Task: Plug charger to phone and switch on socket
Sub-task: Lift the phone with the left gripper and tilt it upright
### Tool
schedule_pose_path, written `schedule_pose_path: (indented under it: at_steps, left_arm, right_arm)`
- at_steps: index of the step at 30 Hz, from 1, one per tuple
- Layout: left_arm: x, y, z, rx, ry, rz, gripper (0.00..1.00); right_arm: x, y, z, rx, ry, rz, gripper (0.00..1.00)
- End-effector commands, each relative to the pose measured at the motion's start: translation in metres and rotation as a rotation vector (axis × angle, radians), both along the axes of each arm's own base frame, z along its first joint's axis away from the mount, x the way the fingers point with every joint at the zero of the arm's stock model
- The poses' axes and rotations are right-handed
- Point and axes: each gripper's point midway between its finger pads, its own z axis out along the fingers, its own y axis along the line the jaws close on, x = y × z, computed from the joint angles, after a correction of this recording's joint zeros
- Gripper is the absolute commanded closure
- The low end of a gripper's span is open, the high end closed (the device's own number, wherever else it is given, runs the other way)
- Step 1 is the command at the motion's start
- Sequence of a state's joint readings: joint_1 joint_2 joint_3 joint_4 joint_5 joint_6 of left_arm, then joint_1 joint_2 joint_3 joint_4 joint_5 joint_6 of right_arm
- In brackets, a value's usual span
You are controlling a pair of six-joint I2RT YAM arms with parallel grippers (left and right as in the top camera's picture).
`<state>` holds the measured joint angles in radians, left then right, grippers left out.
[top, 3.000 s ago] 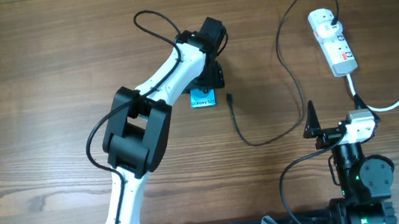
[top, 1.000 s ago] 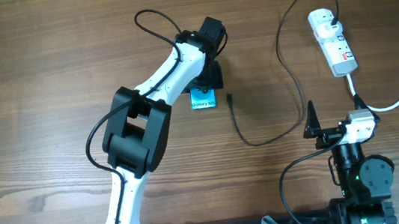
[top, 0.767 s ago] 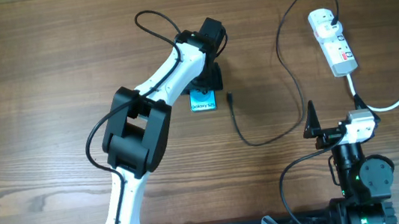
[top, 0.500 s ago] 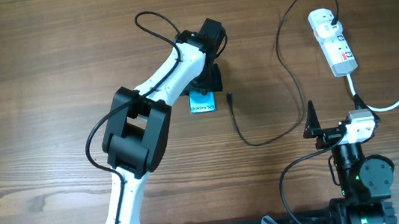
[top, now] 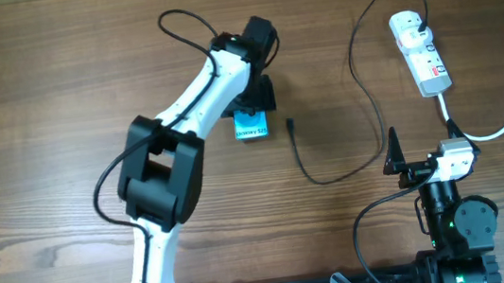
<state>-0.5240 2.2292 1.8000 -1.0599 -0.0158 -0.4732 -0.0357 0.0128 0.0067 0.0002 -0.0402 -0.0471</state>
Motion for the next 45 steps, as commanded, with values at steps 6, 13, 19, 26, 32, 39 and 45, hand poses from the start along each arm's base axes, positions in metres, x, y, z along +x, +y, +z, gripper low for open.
schedule_pose_path:
  at_steps: [6,13,19,26,32,39,45]
  left_arm:
    - [-0.011,-0.022,0.041,-0.324,0.112,0.04,0.31]
    - [-0.007,-0.022,0.057,-0.528,0.198,0.095,0.3]
    - [-0.003,-0.022,0.082,-0.751,0.274,0.136,0.3]
    - [0.008,-0.012,0.112,-0.969,0.323,0.179,0.3]
    - [0.015,-0.001,0.148,-1.201,0.37,0.196,0.32]
    - [0.025,0.021,0.169,-1.33,0.407,0.269,0.33]
    - [0.027,0.026,0.179,-1.382,0.453,0.314,0.32]
  right_arm:
    - [0.0,-0.004,0.002,-0.005,-0.009,-0.018,0.0]
    - [0.0,-0.004,0.002,-0.006,-0.009,-0.018,0.0]
    - [0.0,-0.004,0.002,-0.005,-0.009,-0.018,0.0]
    - [0.0,-0.004,0.002,-0.006,-0.009,-0.018,0.0]
    - [0.0,-0.004,0.002,-0.006,-0.009,-0.018,0.0]
    - [0.0,-0.004,0.002,-0.006,-0.009,-0.018,0.0]
    - [0.0,-0.004,0.002,-0.006,-0.009,-0.019,0.0]
